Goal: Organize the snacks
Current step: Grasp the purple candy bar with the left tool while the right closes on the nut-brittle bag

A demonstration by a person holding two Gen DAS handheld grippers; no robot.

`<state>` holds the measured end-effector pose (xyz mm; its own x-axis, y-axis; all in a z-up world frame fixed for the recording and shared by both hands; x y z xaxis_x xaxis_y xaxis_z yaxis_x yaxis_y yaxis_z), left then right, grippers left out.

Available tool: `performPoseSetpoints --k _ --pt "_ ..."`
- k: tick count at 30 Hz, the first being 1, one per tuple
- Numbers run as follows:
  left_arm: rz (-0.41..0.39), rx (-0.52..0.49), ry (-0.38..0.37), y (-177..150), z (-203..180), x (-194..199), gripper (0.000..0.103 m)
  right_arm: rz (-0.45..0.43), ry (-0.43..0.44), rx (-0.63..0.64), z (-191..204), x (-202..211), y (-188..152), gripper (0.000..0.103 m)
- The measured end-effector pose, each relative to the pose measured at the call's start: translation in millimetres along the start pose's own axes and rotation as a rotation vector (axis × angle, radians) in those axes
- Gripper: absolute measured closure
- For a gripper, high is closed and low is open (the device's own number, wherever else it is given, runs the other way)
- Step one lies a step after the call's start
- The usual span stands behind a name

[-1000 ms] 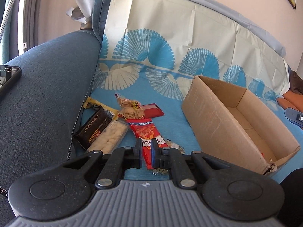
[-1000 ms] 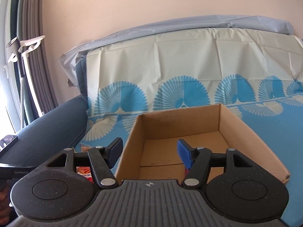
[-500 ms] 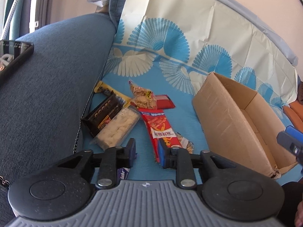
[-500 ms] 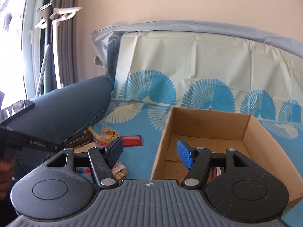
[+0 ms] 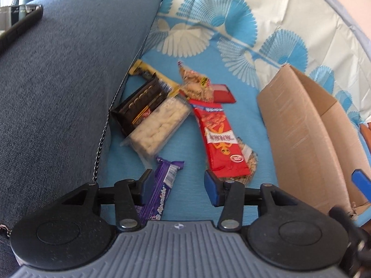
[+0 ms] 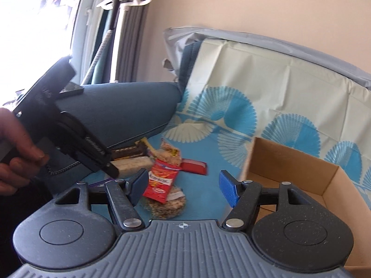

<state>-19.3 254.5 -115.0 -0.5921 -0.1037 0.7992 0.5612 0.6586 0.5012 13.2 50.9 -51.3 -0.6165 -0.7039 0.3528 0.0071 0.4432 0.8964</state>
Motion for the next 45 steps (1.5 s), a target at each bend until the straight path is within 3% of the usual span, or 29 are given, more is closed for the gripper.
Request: performPoseSetpoints --k 6,14,23,27,35,38,40,45 --pt "0.064 0.019 0.044 -3 6 -13 0.039 0.073 0.072 0.009 28 -34 -11 0.029" --pt "0.112 0.076 0.057 -5 14 -22 0.039 0.178 0.074 -0.094 23 -88 -31 0.014" --pt "0.191 0.065 0.093 -11 15 -34 0.039 0.242 0.049 -0.065 26 -143 -46 0.006" --pt "0.215 0.065 0.104 -14 17 -38 0.038 0.291 0.055 -0.137 20 -157 -57 0.006" --pt "0.238 0.034 0.135 -18 16 -42 0.038 0.328 0.092 -0.152 23 -170 -68 0.006" --pt "0.243 0.021 0.143 -19 14 -43 0.038 0.332 0.116 -0.157 26 -169 -69 0.012" --pt "0.244 0.016 0.147 -19 14 -44 0.039 0.327 0.132 -0.151 30 -166 -68 0.021" --pt "0.243 -0.003 0.162 -21 12 -46 0.040 0.330 0.155 -0.141 34 -151 -68 0.025"
Point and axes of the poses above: each gripper's, at about its wrist camera, not at the fingertips, and x roughly against the way its jaws point, z to its left, y to its top, the point moved 10 cm from there along -x, roughly the way its jaws point, and after that the axes turned 11 degrees about x, right-handed, at the moved point
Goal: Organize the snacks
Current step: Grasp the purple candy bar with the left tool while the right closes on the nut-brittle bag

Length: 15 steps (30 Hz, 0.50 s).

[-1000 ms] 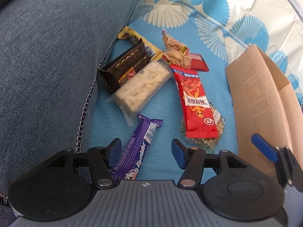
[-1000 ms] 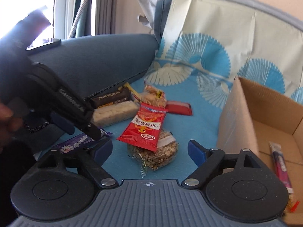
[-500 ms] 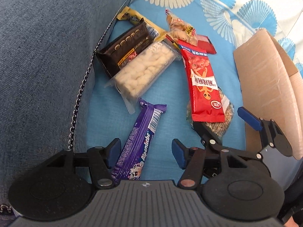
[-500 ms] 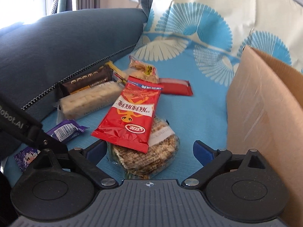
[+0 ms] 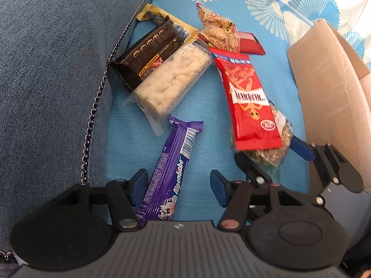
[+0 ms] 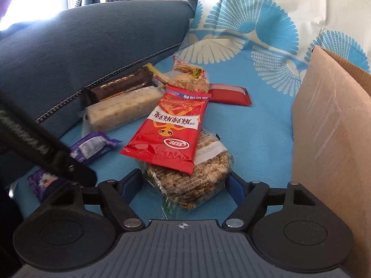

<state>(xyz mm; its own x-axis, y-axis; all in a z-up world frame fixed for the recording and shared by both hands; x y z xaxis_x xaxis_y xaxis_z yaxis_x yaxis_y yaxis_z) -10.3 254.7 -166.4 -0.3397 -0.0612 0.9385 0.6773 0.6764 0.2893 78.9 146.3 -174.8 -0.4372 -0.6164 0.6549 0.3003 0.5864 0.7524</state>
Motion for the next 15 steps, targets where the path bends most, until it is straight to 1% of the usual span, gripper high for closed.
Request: performPoseSetpoints --k 1,3,4,6,9,15 --pt "-0.003 -0.004 0.006 -1 -1 0 0.042 0.007 0.004 -0.003 1 4 -1 0.025" --pt "-0.004 -0.014 0.013 -2 -1 0 0.052 0.021 0.018 -0.018 2 11 -5 0.025" --pt "-0.002 -0.017 0.013 -3 -1 0 0.055 0.028 0.028 -0.022 4 15 -6 0.025" --pt "0.001 -0.021 0.007 -6 -1 0 0.072 0.041 0.054 -0.021 9 24 -8 0.025" --pt "0.011 -0.012 -0.013 -5 1 1 0.084 0.053 0.063 -0.003 15 38 -13 0.025" --pt "0.019 0.051 -0.068 -2 6 8 0.086 0.061 0.062 0.026 27 63 -22 0.026"
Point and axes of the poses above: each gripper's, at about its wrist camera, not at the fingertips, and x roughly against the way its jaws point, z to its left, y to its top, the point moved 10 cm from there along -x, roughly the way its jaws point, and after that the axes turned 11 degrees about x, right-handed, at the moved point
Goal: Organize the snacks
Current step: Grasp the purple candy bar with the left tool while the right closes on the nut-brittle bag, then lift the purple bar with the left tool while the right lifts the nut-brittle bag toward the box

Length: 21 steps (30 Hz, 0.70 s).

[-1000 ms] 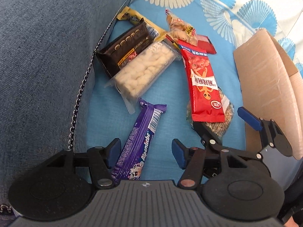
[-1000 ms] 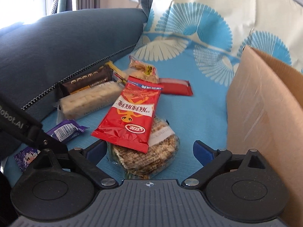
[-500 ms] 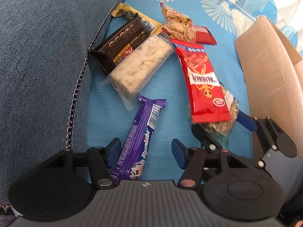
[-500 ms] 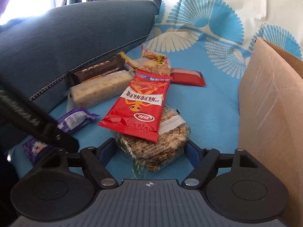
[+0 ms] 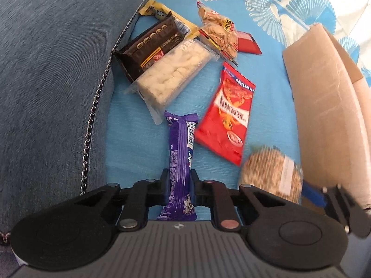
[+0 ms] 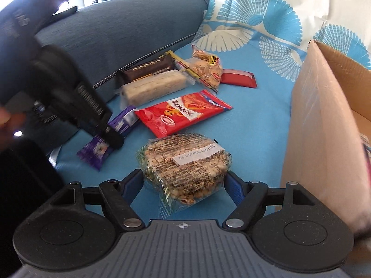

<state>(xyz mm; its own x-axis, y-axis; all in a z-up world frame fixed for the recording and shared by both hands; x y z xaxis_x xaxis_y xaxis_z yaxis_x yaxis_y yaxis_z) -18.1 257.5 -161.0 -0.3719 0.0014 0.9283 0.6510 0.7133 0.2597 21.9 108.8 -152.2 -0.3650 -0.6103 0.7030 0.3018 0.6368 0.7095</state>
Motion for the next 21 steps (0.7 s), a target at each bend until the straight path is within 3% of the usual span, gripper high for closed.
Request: performPoseSetpoints --k 6,12,21 --pt "-0.041 0.028 -0.004 3 3 7 0.086 0.018 -0.009 0.018 2 6 -7 0.026" --pt "0.008 0.053 -0.016 3 5 1 0.085 0.082 -0.017 0.024 3 -6 -18 0.024" --pt "0.014 0.039 -0.009 4 -1 -5 0.075 0.055 -0.018 0.014 1 -10 -15 0.021"
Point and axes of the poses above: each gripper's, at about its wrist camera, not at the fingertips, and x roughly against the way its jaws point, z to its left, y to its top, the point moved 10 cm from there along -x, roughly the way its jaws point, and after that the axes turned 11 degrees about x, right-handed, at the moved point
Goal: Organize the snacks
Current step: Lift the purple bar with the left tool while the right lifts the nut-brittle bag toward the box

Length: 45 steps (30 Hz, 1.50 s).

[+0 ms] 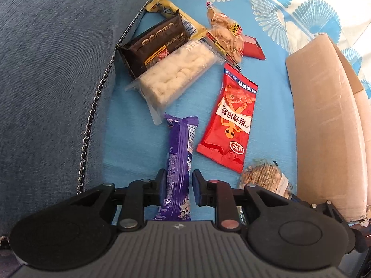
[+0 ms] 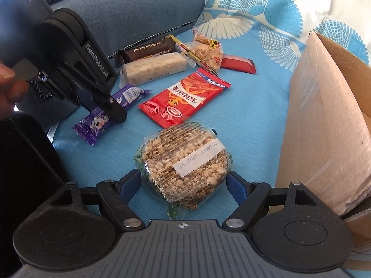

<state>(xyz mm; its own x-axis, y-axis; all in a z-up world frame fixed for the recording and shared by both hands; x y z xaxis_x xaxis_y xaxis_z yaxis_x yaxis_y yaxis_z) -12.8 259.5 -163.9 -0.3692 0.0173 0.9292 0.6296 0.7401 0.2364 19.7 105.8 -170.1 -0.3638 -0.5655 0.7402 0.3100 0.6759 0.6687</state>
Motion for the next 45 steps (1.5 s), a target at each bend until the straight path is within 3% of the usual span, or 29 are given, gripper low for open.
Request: performPoseSetpoints --k 19,26,35,45 --pt "-0.031 -0.101 0.066 1 -15 -7 0.074 -0.006 0.019 -0.024 -1 -7 3 0.020" --pt "-0.043 -0.124 0.076 1 -17 -8 0.085 -0.037 0.002 0.010 0 -3 5 0.024" --pt "-0.105 -0.152 0.014 -1 -26 5 0.086 -0.154 -0.068 0.081 -3 28 16 0.029" --pt "-0.207 -0.216 -0.026 -3 -34 27 0.086 -0.208 -0.120 0.094 -1 55 20 0.030"
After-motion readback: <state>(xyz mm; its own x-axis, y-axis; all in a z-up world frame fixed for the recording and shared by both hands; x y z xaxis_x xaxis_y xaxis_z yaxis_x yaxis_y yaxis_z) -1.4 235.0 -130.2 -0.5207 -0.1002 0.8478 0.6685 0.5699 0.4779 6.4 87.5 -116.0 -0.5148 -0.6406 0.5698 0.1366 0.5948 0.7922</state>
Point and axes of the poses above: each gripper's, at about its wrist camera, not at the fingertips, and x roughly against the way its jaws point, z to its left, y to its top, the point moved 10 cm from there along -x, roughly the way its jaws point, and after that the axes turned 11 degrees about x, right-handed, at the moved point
